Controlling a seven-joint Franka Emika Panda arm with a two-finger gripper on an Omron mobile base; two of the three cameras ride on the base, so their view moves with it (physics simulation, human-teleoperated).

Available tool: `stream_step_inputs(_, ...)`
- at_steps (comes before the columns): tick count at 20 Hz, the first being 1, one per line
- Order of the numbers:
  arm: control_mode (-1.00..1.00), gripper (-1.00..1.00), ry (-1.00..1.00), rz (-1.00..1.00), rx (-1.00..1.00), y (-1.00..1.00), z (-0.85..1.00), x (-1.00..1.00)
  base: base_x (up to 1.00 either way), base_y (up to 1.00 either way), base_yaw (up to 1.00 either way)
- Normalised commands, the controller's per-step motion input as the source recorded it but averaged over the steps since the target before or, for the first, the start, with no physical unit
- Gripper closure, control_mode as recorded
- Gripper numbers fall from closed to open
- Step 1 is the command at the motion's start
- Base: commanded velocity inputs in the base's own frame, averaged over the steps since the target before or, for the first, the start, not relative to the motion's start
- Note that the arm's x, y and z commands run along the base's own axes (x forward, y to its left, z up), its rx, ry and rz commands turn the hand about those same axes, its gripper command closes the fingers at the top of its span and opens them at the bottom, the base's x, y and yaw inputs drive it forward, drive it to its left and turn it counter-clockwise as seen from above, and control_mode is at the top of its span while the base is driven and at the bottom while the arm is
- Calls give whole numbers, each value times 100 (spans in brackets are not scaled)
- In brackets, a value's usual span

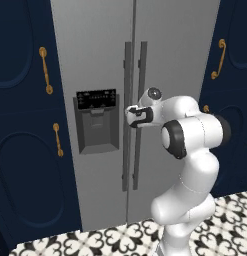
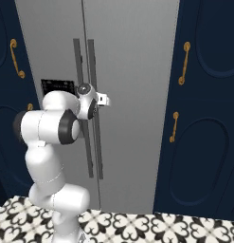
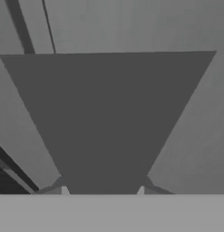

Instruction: Grab a lemon wedge from the fridge and one ice cube from the ice bowl, and put them in the glass of lemonade.

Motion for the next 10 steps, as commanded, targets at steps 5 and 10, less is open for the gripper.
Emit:
stream_step_inputs(5, -100, 100, 0, -7, 9, -57, 17, -56, 0, 0, 0)
stream_step_inputs(10, -100, 100, 0, -7, 11, -60, 17, -68, 0, 0, 0)
